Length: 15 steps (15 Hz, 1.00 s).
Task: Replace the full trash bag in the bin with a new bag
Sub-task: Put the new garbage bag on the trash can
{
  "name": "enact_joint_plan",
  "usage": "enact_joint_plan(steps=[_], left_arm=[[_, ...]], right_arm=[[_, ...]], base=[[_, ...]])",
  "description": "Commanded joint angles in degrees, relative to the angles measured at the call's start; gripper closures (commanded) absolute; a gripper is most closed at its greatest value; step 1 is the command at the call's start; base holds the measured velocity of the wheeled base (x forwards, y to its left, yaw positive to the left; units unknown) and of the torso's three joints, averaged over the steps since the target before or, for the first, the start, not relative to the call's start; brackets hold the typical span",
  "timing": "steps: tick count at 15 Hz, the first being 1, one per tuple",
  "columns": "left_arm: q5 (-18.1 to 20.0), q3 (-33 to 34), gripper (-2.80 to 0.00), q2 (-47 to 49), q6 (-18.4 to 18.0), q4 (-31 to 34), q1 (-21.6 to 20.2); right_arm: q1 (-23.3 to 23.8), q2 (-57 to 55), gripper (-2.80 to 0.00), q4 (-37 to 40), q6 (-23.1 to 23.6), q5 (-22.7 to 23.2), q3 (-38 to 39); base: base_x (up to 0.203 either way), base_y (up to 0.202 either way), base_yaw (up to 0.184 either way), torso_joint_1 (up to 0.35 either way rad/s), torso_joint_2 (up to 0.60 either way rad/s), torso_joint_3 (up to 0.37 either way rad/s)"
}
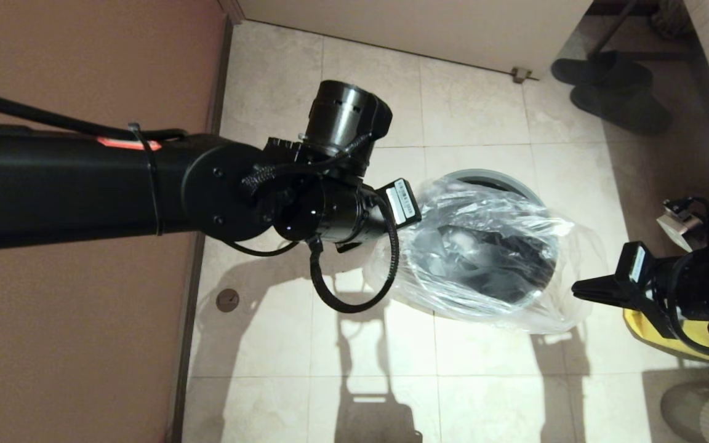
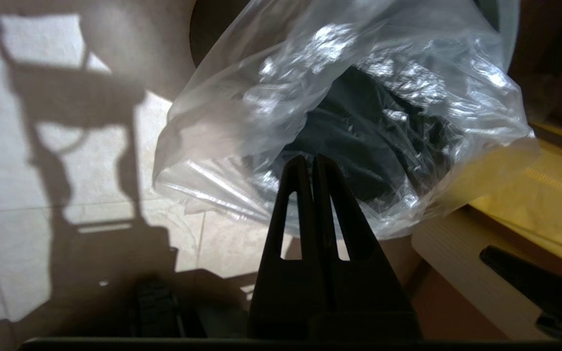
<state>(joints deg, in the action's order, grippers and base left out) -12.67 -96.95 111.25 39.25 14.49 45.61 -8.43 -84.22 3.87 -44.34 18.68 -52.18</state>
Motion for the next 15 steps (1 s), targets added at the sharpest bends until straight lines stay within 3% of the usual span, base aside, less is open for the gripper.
enact_joint_plan(steps=[1, 3, 6, 11, 15], left_arm=[[-0.12, -7.42, 0.0, 4.05, -0.1, 4.1, 1.01], [-0.22, -14.77, 0.0, 9.9, -3.69, 8.09, 1.48], [-1.9, -15.12, 0.0, 14.96, -8.99, 8.07, 2.28], [-2.97, -14.24, 0.0, 9.51, -7.61, 7.78, 1.93], [-3.41, -13.88, 0.0, 10.02, -8.14, 7.76, 1.94]], right_arm=[[-0.88, -0.23, 0.0, -0.61, 3.06, 0.04, -0.54], [-0.96, -1.98, 0.0, -3.83, 7.43, 0.04, -0.66], [-0.98, -6.1, 0.0, -7.68, 16.94, 0.04, -0.16], [-2.5, -14.21, 0.0, -19.21, 28.55, 0.51, 1.77], [-4.41, -22.36, 0.0, -36.04, 30.74, 0.52, 2.87]], base=[[0.0, 0.0, 0.0, 0.0, 0.0, 0.0], [0.0, 0.0, 0.0, 0.0, 0.0, 0.0], [0.0, 0.0, 0.0, 0.0, 0.0, 0.0], [0.0, 0.0, 0.0, 0.0, 0.0, 0.0], [0.0, 0.0, 0.0, 0.0, 0.0, 0.0]])
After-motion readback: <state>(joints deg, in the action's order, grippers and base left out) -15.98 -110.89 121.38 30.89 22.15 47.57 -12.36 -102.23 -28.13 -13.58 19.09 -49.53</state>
